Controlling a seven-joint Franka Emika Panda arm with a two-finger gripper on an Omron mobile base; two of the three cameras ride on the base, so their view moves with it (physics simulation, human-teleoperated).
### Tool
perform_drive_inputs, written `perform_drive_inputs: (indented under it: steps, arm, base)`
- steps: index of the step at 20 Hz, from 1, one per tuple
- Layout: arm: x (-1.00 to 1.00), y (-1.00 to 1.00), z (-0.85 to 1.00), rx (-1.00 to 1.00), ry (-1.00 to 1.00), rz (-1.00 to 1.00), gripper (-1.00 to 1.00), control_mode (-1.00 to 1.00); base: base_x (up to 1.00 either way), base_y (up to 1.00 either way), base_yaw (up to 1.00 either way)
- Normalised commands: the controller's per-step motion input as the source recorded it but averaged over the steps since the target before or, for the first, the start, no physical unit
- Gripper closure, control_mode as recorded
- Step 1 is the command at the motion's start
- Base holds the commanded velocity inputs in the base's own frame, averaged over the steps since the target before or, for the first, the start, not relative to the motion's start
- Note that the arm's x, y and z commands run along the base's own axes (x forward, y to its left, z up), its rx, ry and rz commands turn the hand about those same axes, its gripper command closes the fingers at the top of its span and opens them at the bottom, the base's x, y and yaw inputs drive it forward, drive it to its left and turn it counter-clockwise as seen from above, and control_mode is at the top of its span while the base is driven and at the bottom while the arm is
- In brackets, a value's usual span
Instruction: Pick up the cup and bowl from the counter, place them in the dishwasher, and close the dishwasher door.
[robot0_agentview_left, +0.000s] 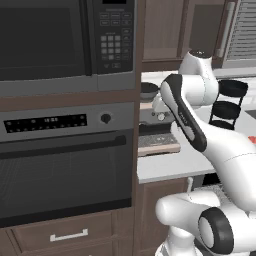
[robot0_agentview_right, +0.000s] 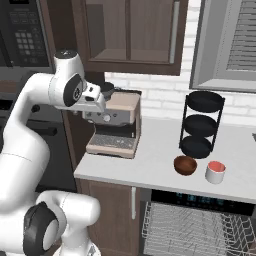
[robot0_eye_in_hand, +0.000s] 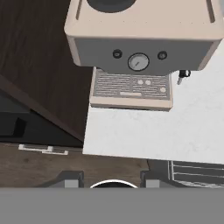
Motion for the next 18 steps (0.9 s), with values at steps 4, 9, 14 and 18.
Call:
perform_drive_inputs:
  steps: [4, 9, 14, 18]
  arm:
    - [0.0, -0.29, 0.0, 0.0, 0.0, -0.01, -1.0, -1.0]
    - [0.0, -0.74, -0.11, 0.0, 0.0, 0.0, -1.0, -1.0]
    - [0.11, -0.93, -0.29, -0.01, 0.0, 0.0, -1.0, -1.0]
    - [0.25, -1.0, -0.46, -0.02, 0.01, 0.0, -1.0, -1.0]
  base:
    - [0.0, 0.0, 0.0]
    - [0.0, 0.0, 0.0]
    - [0.0, 0.0, 0.0]
    - [0.0, 0.0, 0.0]
